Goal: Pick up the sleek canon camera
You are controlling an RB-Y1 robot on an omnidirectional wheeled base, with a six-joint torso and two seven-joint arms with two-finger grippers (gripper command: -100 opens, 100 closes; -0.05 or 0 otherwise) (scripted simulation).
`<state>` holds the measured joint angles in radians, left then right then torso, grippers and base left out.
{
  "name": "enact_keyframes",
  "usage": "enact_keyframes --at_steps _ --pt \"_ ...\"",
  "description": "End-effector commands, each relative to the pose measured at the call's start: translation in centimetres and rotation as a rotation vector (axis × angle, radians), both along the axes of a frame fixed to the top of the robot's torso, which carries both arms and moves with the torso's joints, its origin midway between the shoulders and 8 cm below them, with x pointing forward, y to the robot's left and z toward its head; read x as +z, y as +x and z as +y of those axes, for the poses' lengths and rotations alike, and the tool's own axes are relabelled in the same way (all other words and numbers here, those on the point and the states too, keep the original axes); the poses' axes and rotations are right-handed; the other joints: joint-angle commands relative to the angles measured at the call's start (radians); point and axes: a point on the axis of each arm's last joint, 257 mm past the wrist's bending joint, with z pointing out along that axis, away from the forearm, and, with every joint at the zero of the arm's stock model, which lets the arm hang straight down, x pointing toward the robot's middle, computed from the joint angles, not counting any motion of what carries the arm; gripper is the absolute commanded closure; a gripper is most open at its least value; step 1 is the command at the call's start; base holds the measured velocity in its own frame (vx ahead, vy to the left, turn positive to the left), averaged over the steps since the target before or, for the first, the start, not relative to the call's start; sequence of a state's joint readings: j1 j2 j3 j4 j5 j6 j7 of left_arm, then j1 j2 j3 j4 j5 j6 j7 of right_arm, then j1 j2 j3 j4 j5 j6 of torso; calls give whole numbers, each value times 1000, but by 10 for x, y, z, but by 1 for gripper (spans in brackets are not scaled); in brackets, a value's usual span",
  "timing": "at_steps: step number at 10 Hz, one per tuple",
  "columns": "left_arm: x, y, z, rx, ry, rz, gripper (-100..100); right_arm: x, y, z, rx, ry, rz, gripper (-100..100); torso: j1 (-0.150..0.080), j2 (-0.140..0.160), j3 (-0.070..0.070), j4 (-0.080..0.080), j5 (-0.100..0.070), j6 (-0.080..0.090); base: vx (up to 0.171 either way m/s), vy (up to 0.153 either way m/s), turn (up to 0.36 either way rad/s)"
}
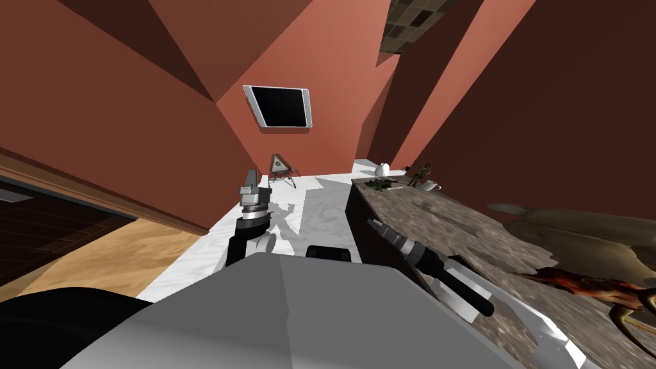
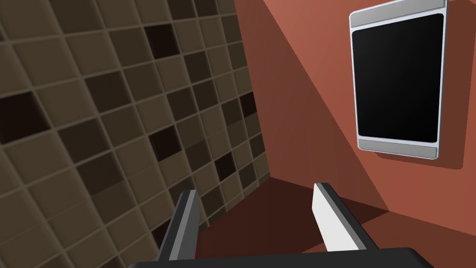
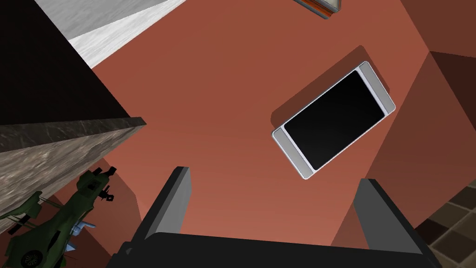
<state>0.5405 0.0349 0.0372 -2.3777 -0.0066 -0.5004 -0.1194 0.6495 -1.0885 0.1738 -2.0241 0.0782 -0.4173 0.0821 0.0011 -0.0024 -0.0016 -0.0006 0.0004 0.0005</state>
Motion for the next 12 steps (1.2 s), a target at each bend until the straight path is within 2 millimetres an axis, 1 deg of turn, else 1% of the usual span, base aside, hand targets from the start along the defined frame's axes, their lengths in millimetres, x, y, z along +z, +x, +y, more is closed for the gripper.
enact_keyframes --at_steps 1,3,4,6,7,9,10,12 --pt "0 0 0 0 0 0 0 -22 -13 -15 8 -62 55 -100 0 0 0 0 0 0 75 13 68" --pt "0 0 0 0 0 0 0 -23 -15 -20 39 -105 66 -100 0 -2 -1 0 0 0 48 10 29" --pt "0 0 0 0 0 0 0 -42 -26 -35 39 -155 116 -100 0 1 0 0 0 0 53 4 68" --pt "0 0 0 0 0 0 0 -42 -27 -40 68 -196 126 -100 -1 -1 0 0 0 0 44 0 26" --pt "0 0 0 0 0 0 0 -59 -39 -55 66 -241 175 -100 -1 1 0 0 0 0 52 7 58" --pt "0 0 0 0 0 0 0 -58 -40 -62 96 -285 185 -100 -1 0 0 0 0 0 40 -3 20" --pt "0 0 0 0 0 0 0 -73 -52 -79 95 -332 234 -100 -1 1 0 0 0 0 57 -1 58" --pt "0 0 0 0 0 0 0 -72 -53 -85 123 -372 242 -100 -1 -1 0 0 0 0 43 -4 16"
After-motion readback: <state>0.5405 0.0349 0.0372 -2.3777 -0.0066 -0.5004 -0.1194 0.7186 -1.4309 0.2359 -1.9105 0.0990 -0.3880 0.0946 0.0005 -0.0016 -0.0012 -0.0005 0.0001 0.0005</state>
